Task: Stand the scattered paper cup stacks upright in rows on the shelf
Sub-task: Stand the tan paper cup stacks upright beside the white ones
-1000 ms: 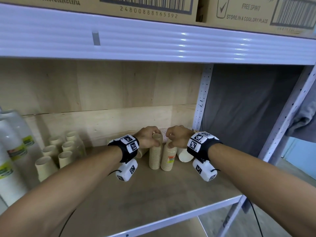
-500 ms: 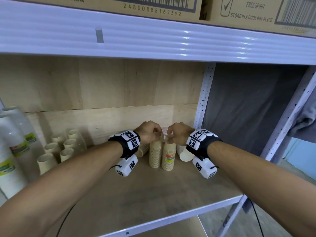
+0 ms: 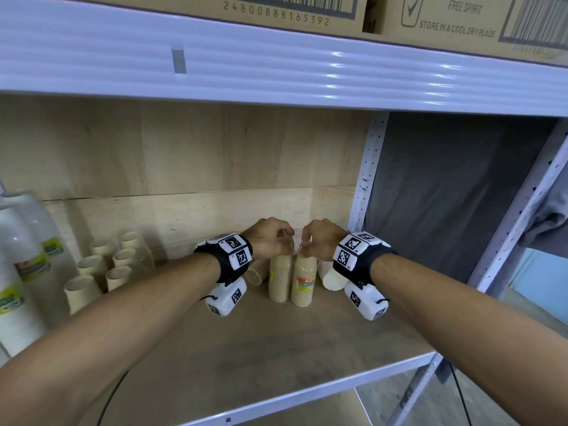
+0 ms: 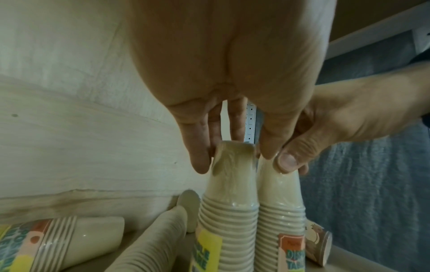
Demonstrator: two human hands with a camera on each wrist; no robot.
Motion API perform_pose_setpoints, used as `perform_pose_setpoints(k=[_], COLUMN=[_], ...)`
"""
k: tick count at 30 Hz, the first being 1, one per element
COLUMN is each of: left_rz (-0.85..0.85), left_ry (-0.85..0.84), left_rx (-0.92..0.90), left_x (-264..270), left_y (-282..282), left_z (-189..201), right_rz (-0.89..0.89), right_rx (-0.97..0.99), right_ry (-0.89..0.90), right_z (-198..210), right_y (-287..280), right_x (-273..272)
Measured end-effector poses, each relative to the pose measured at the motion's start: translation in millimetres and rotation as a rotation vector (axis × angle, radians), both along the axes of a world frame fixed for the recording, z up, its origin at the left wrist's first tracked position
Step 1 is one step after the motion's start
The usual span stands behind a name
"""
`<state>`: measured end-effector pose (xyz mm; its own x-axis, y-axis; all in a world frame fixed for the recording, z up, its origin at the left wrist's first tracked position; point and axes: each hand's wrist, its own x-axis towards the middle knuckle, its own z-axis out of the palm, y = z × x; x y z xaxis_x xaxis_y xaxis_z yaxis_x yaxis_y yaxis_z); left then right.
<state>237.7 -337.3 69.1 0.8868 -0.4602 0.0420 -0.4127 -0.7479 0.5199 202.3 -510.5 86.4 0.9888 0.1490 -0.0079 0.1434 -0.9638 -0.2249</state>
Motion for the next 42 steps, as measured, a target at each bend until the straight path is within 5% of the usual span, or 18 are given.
perform_pose_setpoints(k=[33, 42], left_rz=[0.107, 0.014], left_ry=[-0.054, -0.037], left_rx=[0.096, 0.182], left_x=[-8, -11], left_y=[-7, -11], left_z=[10, 14], right_rz=[0.004, 0.024], right_rx=[0.068, 0.038], right_ry=[0.020, 0.026], right_z=[5, 9], right_y=[1, 3], right_x=[-5, -8])
